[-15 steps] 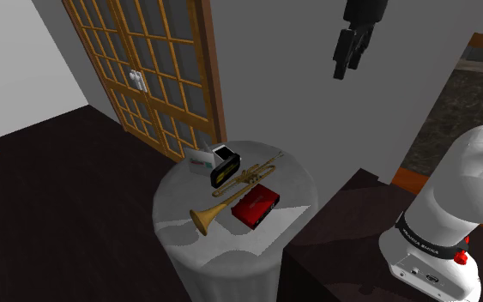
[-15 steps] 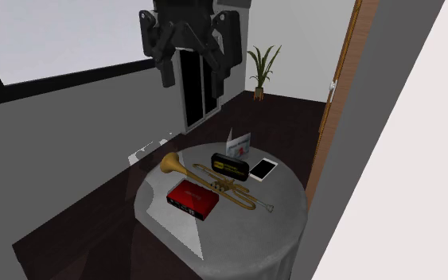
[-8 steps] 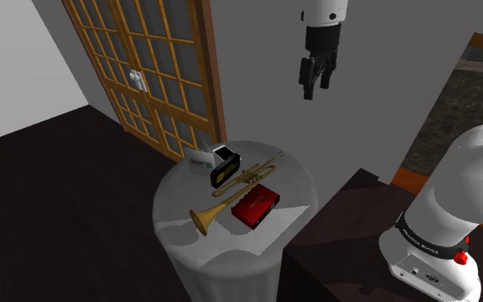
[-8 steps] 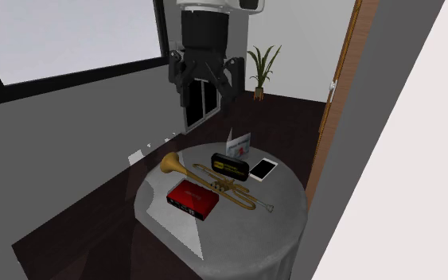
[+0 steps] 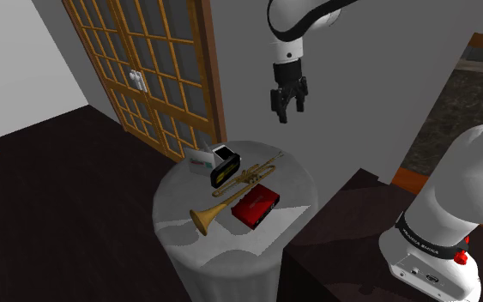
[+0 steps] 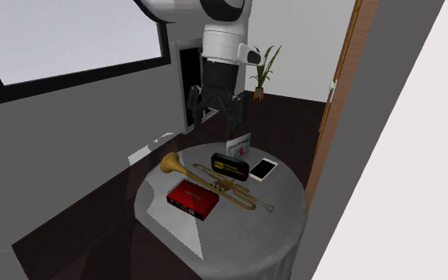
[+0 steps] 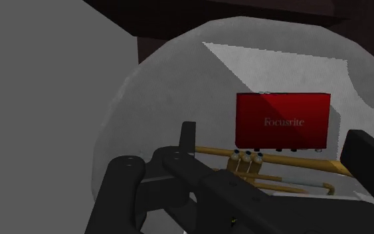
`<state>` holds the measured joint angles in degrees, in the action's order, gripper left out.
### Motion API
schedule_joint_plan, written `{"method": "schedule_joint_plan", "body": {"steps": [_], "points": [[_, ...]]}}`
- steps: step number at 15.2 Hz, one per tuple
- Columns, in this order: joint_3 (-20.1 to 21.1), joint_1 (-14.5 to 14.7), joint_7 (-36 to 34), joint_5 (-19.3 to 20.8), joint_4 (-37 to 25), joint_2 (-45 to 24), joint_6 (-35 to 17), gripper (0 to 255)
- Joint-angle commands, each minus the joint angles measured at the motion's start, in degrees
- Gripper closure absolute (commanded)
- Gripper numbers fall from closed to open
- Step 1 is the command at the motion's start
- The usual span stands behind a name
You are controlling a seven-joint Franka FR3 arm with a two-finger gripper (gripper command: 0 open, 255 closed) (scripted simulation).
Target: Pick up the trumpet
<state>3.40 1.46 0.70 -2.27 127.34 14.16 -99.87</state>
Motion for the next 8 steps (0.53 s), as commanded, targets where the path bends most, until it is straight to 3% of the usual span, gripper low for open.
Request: {"method": "schedule_joint_plan", "body": {"steps": [1,8], "points": [[0.8,0.4,-1.4,-0.1,-2.7,-6.0,-1.1,0],[1.9,1.4,-5.0,0.0,-11.4,-23.4,-2.3,0]]}}
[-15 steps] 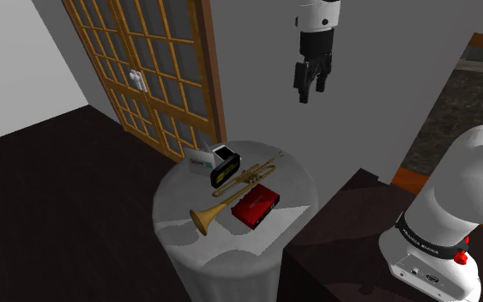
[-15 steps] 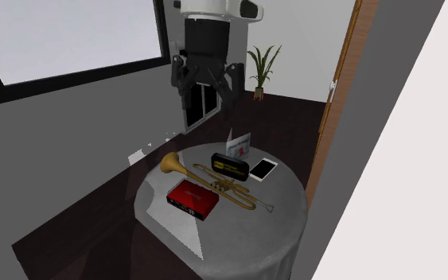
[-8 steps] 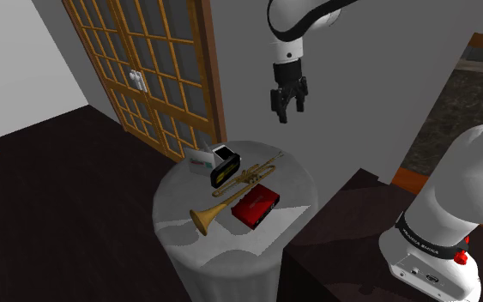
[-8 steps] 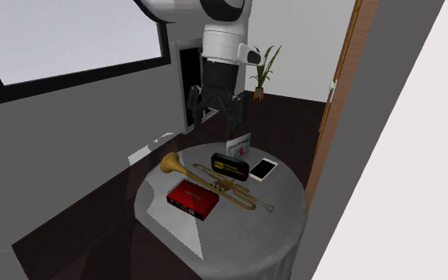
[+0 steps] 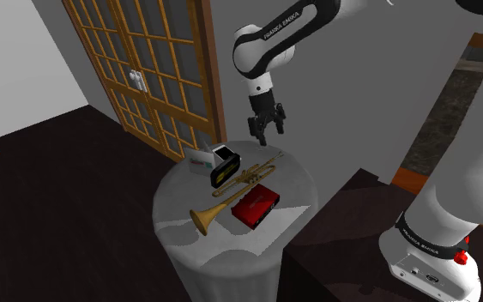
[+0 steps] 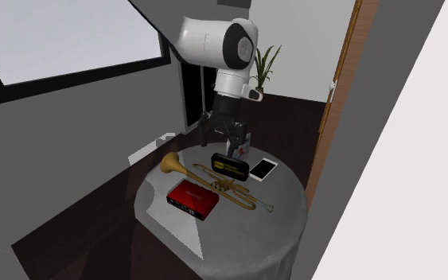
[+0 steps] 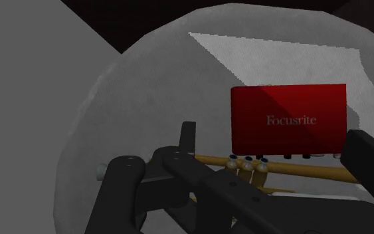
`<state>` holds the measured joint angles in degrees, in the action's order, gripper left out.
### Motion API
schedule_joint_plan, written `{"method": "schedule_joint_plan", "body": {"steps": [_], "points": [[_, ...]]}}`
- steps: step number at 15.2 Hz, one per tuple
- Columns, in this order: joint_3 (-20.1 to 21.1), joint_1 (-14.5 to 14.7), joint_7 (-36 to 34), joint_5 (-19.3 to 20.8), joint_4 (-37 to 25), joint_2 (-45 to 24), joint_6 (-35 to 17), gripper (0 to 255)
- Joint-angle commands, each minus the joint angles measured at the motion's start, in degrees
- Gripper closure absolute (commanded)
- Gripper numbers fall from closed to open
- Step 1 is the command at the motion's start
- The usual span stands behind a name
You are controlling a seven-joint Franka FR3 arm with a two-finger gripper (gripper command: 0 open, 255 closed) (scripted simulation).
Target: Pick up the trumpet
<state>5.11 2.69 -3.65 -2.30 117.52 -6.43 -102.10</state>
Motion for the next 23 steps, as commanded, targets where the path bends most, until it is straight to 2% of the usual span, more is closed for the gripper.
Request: {"method": "schedule_joint_plan", "body": {"steps": [1,11,21,22,23], "points": [[0.3,0.4,-1.1,0.0,-3.0,-5.3,-0.1,0],[0.5,2.5,-4.9,-0.1,-20.8,-30.5,3.0,0],[0.3,2.8,-4.8,0.1,-22.0,-35.5,-0.4,0],[0.3,2.8,-4.8,0.1,-22.0,-35.6,-0.4,255],[0.3,2.8,-4.8,0.1,-21.9,-35.5,-0.4,255]]}}
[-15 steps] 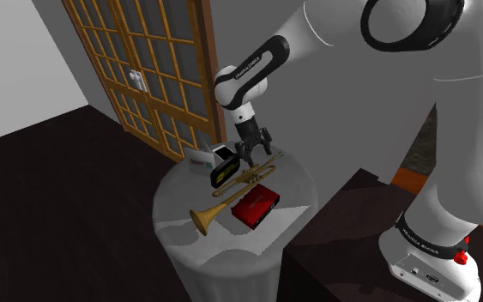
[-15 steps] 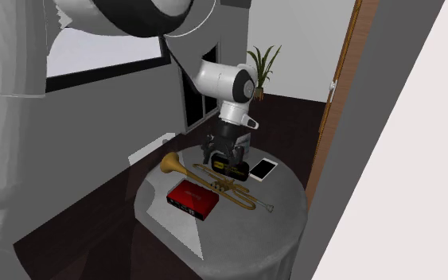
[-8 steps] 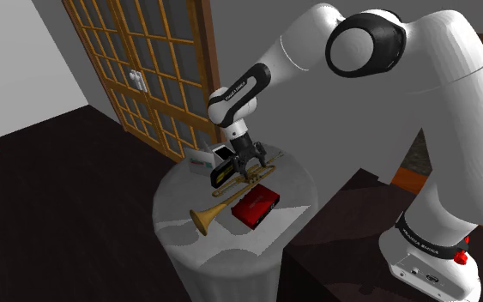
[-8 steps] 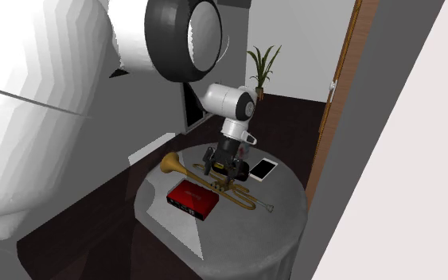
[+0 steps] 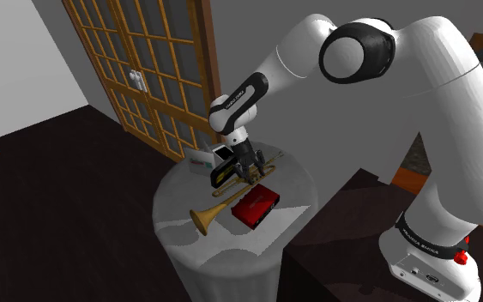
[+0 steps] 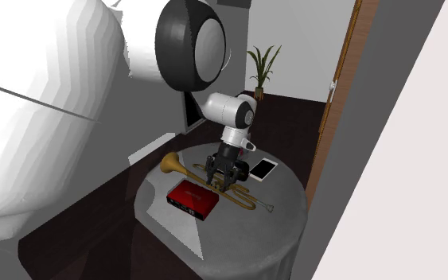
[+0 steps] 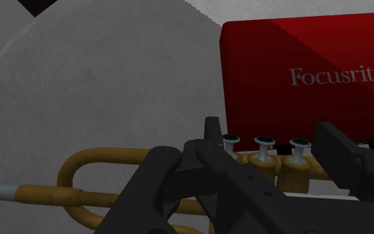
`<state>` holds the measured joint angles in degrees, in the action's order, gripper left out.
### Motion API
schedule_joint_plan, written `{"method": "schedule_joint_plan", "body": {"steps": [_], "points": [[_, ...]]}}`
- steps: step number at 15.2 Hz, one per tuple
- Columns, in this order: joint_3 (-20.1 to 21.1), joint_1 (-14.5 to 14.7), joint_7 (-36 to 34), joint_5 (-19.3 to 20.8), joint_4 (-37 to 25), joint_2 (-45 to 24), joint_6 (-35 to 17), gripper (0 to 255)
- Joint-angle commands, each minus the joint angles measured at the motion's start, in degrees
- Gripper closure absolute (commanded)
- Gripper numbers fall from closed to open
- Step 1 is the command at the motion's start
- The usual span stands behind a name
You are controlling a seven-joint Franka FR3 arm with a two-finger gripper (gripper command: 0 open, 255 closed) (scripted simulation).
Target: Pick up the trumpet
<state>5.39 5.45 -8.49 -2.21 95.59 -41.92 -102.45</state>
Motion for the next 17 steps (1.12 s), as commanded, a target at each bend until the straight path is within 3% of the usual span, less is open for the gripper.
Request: {"method": "schedule_joint_plan", "body": {"steps": [1,8,17], "points": [[0.0,0.0,0.0,0.0,0.0,-0.1,-0.1,255],[0.0,0.0,0.0,0.0,0.0,-0.1,0.0,255],[0.2,-0.2,-0.2,-0.3,0.5,4.8,4.3,255]]}}
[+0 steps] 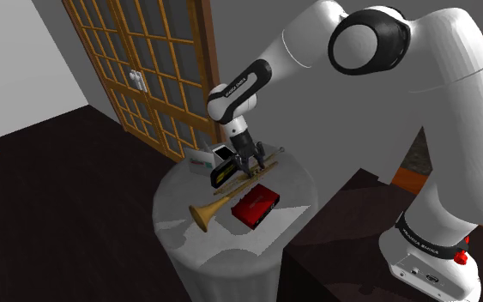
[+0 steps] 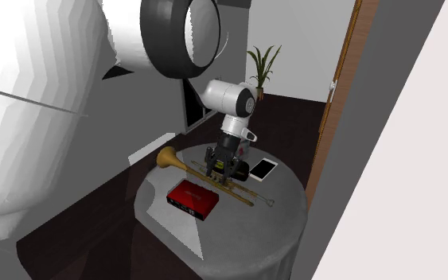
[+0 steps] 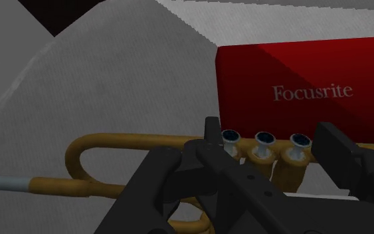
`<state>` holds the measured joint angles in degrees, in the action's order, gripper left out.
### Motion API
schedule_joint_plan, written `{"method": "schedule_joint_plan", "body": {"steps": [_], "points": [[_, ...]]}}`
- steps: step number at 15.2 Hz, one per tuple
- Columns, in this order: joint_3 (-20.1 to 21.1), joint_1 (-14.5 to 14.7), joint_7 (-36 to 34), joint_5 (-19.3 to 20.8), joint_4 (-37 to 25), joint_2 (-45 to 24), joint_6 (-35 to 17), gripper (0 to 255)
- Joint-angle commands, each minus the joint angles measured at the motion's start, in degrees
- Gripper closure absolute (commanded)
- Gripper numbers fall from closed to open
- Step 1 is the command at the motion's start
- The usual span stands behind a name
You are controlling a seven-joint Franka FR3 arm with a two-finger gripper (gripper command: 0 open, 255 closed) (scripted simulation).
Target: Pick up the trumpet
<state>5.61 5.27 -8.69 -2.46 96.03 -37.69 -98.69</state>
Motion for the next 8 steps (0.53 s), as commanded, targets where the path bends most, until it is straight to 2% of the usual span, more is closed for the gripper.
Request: {"method": "schedule_joint_plan", "body": {"steps": [1,8], "points": [[0.0,-0.1,0.0,-0.1,0.0,1.1,1.1,255],[0.2,-0.2,-0.2,-0.2,-0.2,3.6,3.8,255]]}}
